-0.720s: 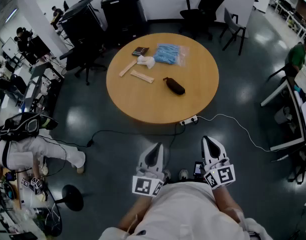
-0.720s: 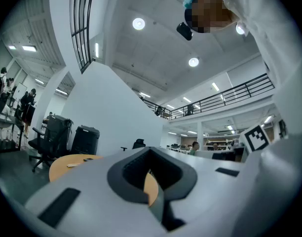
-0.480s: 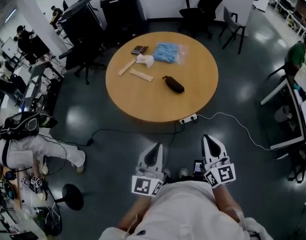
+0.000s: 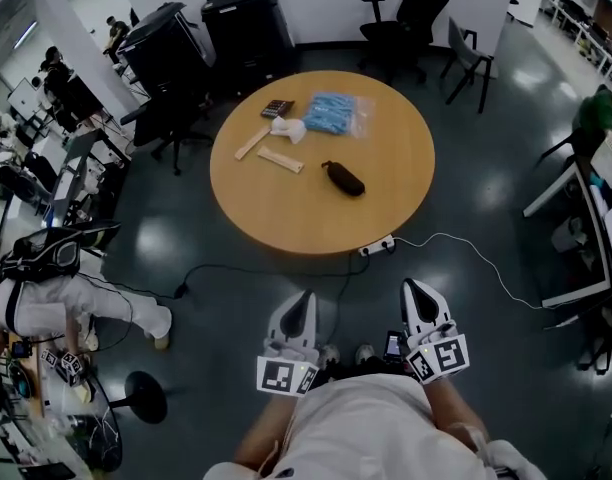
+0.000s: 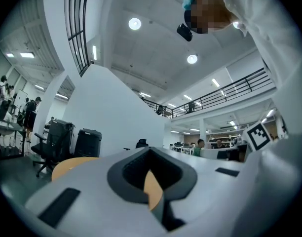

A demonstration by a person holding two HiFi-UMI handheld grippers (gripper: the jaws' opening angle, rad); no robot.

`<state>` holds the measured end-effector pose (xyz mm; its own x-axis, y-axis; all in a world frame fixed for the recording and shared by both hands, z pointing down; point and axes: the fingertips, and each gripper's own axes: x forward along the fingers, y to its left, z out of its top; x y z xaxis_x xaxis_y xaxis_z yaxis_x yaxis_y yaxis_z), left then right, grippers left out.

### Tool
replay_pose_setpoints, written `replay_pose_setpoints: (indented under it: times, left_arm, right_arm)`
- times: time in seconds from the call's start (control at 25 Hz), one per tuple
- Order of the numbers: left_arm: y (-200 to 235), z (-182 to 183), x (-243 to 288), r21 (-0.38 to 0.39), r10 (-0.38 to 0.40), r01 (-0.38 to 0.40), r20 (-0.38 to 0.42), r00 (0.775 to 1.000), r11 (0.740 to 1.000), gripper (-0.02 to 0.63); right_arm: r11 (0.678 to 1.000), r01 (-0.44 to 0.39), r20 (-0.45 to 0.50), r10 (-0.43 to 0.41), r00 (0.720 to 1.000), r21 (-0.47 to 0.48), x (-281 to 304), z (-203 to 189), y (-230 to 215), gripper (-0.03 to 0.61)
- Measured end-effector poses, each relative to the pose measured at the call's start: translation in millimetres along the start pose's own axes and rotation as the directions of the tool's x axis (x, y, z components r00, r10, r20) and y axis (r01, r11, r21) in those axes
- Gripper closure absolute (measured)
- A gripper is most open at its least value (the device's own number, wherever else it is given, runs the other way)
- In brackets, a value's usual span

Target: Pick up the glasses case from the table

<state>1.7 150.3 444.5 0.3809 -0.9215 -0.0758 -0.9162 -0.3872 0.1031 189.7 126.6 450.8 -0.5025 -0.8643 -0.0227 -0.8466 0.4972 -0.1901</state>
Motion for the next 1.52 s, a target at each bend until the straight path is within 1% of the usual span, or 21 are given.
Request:
replay_pose_setpoints:
  times: [0.16,0.28,0.44,0.6,0.72,0.88,1.08,1.2,1.28,1.36,1.44,1.52]
  left_arm:
    - [-0.8,-0.4,11.1,0.024,0.02,-0.02,-0.007,1.0,1.0,0.606]
    - [2.2,2.1,27.8,0.04,0.028,-0.028,0.005,1.0,0.999,0.607]
    - [17.0,-2.1,42.0,0.03,0.039,-0.039,-0.002,0.999,0.999,0.607]
    - [44.3,-12.0,72.3,0.001,0.055,-0.055,0.002,0.998,0.998,0.606]
    - [70.3,-17.6,104.4,-0.004,0.044,-0.044,0.008,0.999,0.999,0.606]
    - [110.4,-24.6,151.1,-0.025,0.021,-0.02,0.0,1.0,0.999,0.606]
    - [151.8,-24.7,202.1,-0.03,-0.011,0.01,-0.021,1.0,1.0,0.607]
    - [168.3,-31.7,231.1,-0.024,-0.04,0.039,-0.033,0.999,0.999,0.607]
    - [175.2,-37.8,246.1,-0.022,-0.046,0.045,-0.045,0.998,0.999,0.607]
    - [179.0,-42.3,255.1,-0.035,-0.041,0.039,-0.057,0.998,0.999,0.607]
    - [183.5,-44.7,264.3,-0.044,-0.031,0.028,-0.064,0.998,0.999,0.607]
    - [188.1,-49.4,272.4,-0.049,-0.015,0.012,-0.076,0.997,0.999,0.607]
  right_arm:
    - [1.0,-0.021,-0.022,0.02,1.0,-0.007,5.1,-5.8,-14.2,0.565]
    - [0.999,-0.036,-0.029,0.035,0.999,-0.024,22.6,-8.6,-28.2,0.564]
    - [0.999,-0.04,-0.044,0.04,0.998,-0.005,44.1,-18.4,-32.6,0.565]
    - [0.999,-0.042,-0.052,0.041,0.998,-0.016,82.0,-25.0,-38.8,0.565]
    - [0.999,-0.021,-0.041,0.02,0.999,-0.037,121.3,-28.2,-46.1,0.565]
    - [0.997,0.016,-0.068,-0.021,0.997,-0.074,178.0,-41.3,-59.5,0.565]
    - [0.994,0.089,-0.09,-0.094,0.991,-0.058,236.2,-53.5,-81.7,0.565]
    - [0.991,0.106,-0.089,-0.112,0.99,-0.079,273.4,-60.7,-92.5,0.565]
    - [0.989,0.1,-0.118,-0.112,0.987,-0.107,297.3,-69.0,-100.2,0.565]
    - [0.986,0.089,-0.174,-0.113,0.978,-0.14,315.7,-82.1,-107.9,0.565]
    - [0.983,0.068,-0.24,-0.109,0.965,-0.17,334.3,-97.3,-115.7,0.565]
    - [0.98,0.034,-0.317,-0.095,0.944,-0.195,352.8,-118.2,-124.9,0.565]
